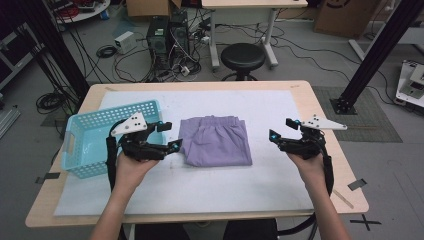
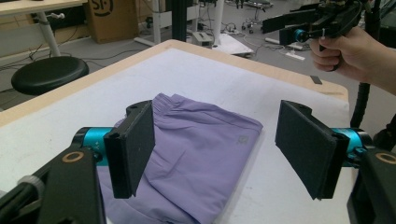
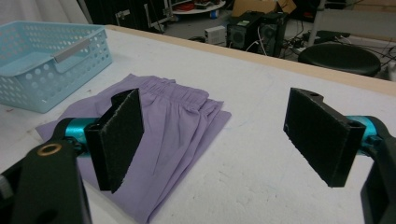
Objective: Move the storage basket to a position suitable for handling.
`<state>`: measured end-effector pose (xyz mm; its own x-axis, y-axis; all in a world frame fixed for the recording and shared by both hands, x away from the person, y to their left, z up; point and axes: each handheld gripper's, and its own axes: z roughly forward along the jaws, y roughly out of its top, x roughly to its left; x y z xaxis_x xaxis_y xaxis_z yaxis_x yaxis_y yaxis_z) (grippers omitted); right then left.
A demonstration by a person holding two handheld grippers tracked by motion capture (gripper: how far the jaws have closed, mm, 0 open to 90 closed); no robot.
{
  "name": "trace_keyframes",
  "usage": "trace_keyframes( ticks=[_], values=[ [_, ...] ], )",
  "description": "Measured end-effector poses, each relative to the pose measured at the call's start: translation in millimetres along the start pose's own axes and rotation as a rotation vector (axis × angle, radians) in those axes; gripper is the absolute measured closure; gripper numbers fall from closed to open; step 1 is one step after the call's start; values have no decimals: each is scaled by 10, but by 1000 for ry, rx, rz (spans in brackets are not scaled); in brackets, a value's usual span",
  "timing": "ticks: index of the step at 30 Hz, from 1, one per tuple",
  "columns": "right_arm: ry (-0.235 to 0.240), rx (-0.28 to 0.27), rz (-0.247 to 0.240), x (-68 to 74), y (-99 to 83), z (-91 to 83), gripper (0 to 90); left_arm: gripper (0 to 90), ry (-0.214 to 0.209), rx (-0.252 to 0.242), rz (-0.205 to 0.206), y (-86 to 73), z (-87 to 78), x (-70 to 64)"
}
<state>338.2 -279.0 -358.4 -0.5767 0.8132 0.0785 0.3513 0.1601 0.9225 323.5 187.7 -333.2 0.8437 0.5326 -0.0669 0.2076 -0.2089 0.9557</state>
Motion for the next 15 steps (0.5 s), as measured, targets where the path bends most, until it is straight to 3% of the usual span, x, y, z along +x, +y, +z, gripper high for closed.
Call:
trace_keyframes(
  ticks=[15],
  values=[
    [-1,-7,37,-60,-17,-5,207,285,-19,21,-2,-5,39,-18]
  ],
)
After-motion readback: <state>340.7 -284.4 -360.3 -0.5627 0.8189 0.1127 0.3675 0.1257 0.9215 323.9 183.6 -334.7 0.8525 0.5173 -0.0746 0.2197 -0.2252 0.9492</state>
